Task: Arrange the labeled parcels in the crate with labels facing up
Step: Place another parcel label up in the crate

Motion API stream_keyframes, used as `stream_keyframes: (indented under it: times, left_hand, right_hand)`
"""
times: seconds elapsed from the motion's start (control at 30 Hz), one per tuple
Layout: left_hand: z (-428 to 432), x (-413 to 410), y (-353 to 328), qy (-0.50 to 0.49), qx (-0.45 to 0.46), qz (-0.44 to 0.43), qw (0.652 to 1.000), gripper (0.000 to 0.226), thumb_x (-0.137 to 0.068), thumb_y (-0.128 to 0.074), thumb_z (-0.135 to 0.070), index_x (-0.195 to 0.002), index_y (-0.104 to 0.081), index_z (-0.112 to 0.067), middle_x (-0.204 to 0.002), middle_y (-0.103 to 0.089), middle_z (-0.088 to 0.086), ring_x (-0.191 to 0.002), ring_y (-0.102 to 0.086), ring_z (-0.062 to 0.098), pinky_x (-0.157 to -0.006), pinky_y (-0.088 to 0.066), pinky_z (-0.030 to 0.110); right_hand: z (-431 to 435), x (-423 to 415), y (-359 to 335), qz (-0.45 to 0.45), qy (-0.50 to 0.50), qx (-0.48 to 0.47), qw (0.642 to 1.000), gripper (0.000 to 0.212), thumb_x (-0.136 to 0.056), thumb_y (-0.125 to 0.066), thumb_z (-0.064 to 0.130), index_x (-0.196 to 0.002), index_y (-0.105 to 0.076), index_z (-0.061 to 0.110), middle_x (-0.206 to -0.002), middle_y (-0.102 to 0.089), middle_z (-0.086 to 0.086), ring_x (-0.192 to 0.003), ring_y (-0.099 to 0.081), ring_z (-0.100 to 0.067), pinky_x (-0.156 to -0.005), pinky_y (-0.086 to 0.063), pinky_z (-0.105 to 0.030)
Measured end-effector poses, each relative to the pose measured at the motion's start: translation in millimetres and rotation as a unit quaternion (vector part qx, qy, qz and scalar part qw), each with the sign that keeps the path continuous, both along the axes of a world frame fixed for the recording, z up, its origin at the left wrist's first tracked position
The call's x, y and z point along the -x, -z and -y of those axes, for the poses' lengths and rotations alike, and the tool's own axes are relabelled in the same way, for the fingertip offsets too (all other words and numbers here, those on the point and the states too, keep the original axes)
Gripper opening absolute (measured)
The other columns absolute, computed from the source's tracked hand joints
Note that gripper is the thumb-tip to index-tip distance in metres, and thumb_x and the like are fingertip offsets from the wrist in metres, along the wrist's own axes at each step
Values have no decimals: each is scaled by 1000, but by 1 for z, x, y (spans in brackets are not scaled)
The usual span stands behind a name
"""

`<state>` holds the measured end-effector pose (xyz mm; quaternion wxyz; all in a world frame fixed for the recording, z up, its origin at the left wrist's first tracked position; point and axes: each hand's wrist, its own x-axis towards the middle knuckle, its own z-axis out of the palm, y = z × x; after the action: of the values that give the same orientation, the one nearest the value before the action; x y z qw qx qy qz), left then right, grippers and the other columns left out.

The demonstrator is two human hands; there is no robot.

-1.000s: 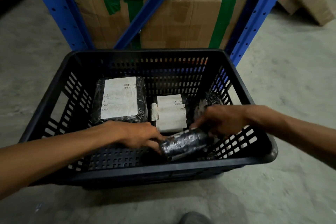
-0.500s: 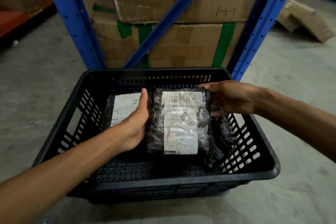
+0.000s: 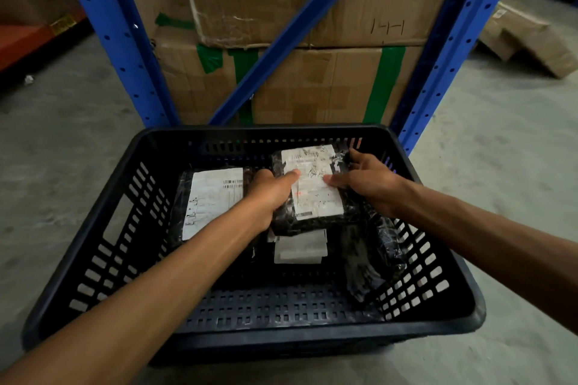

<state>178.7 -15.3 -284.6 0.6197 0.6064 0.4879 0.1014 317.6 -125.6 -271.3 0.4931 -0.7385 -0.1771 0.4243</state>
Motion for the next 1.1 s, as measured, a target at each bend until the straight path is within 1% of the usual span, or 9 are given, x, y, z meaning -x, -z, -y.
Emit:
stream_keyframes:
  times: [0.07,0.27,0.4,0.5,0.6,0.73,0.87,0.93,1.1]
  left_hand:
    - [-1,-3,9,39,-23,-60,997,69,-93,-57,-41,-147,-35,-4,-151,-41,12,-136,-44,31,-106,-40,34]
    - [0,-14,43,64,-115,-167,977,56,-98,-50,-33,-144,-40,-3,-148,-47,14,-131,-50,31,-96,-45,33]
    - [4,-20,61,102,-169,-235,952,52,-100,-47,-26,-145,-39,-1,-148,-46,16,-131,-51,32,-95,-47,33]
    - [2,-22,71,102,-168,-257,946,45,-100,-48,-21,-138,-47,3,-143,-51,19,-128,-54,34,-97,-48,35]
    - [3,-24,70,94,-174,-262,945,43,-100,-48,-18,-137,-48,4,-141,-53,20,-126,-55,34,-95,-48,34]
    - [9,-16,58,132,-160,-249,946,60,-98,-45,-11,-152,-22,3,-151,-41,19,-133,-47,34,-93,-45,28]
    - [25,-4,27,246,-211,-209,923,73,-95,-50,-19,-156,-11,-5,-157,-31,17,-138,-41,34,-107,-43,37]
    - [44,3,13,303,-222,-198,905,68,-95,-54,-25,-152,-25,-5,-151,-40,15,-133,-46,32,-103,-43,37]
    - [94,14,24,401,-69,-198,892,54,-88,-61,-21,-138,-48,-8,-116,-61,3,-100,-50,17,-81,-44,25]
  right_hand:
    - [-4,-1,15,30,-11,16,999,78,-78,-78,3,-144,-39,17,-102,-68,2,-92,-71,-18,-75,-61,-33]
    - [-17,0,60,54,-33,78,995,56,-79,-76,5,-127,-48,15,-107,-70,-2,-96,-70,-21,-83,-60,-35]
    - [-23,10,77,100,-71,170,978,59,-87,-71,15,-138,-42,11,-108,-61,2,-94,-62,-17,-61,-51,-18]
    - [-34,16,81,167,-106,245,949,80,-92,-65,25,-154,-19,4,-141,-53,-12,-128,-53,-28,-97,-49,-30]
    - [-42,17,69,205,-165,298,918,82,-94,-61,26,-154,-12,-4,-151,-43,-17,-137,-46,-29,-108,-43,-32]
    - [-36,19,26,330,-309,341,824,44,-96,-53,18,-136,-50,0,-141,-55,-15,-110,-58,-22,-80,-51,-27]
    - [-19,12,-29,491,-400,305,711,42,-91,-55,21,-130,-60,7,-132,-63,-13,-120,-61,-29,-92,-50,-30]
    - [-1,14,-54,540,-415,279,677,45,-88,-57,21,-132,-61,13,-126,-67,-11,-116,-63,-30,-92,-54,-33]
    - [48,37,-68,568,-506,305,573,45,-82,-62,26,-127,-63,19,-121,-68,-5,-113,-65,-29,-87,-58,-39]
